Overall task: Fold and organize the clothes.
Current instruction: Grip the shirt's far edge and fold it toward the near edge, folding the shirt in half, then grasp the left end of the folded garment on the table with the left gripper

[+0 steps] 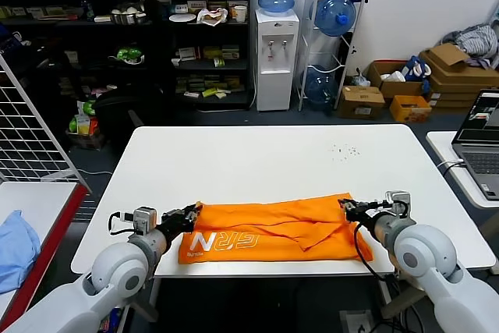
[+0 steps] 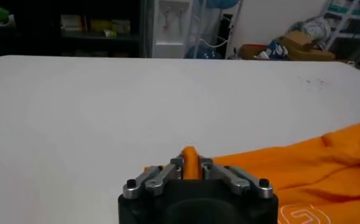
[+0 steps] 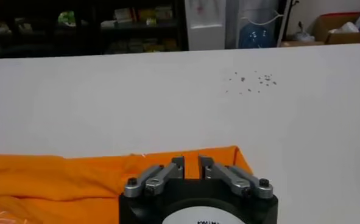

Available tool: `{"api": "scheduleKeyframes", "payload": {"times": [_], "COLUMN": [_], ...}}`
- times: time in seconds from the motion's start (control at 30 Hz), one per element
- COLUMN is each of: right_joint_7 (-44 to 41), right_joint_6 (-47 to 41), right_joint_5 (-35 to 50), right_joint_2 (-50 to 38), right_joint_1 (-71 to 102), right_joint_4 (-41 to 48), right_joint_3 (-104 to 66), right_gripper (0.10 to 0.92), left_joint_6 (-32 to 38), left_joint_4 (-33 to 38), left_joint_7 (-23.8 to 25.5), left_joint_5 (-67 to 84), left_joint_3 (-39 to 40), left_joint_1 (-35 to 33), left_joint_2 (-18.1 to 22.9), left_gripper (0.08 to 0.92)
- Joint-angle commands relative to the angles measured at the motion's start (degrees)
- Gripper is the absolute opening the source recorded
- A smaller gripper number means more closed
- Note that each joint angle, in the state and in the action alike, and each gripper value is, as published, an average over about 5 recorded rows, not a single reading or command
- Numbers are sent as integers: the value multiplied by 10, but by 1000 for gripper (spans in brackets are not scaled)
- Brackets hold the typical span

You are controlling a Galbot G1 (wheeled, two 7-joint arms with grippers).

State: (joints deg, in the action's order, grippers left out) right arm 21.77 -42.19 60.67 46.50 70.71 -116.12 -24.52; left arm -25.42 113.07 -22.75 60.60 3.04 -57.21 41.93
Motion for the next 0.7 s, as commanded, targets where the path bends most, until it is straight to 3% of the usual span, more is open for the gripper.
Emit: {"api": "scheduleKeyframes", "payload": {"times": [0.03,0.5,0.7], "right_joint_7": [4,4,4], "right_joint_6": [-11,-6,-5], "right_joint_5": [2,2,2], "right_joint_2": [-7,-3,-1], "right_joint_1": [38,29,29], "right_joint_4": [-27,-23,-22], "right_joint_3": [-20,-28,-28], "right_gripper": [378,785,912], "left_joint_6": [-7,-5,-5], "left_joint_4": [21,-14,-35], "left_joint_7": [-3,0,2], "left_joint_5": [-2,-16,12], "left_joint_3": [-10,-37,-37], "left_joint_1": [-29,-75,-64], "left_joint_2": [-8,12,18], "left_gripper": [328,761,903]}}
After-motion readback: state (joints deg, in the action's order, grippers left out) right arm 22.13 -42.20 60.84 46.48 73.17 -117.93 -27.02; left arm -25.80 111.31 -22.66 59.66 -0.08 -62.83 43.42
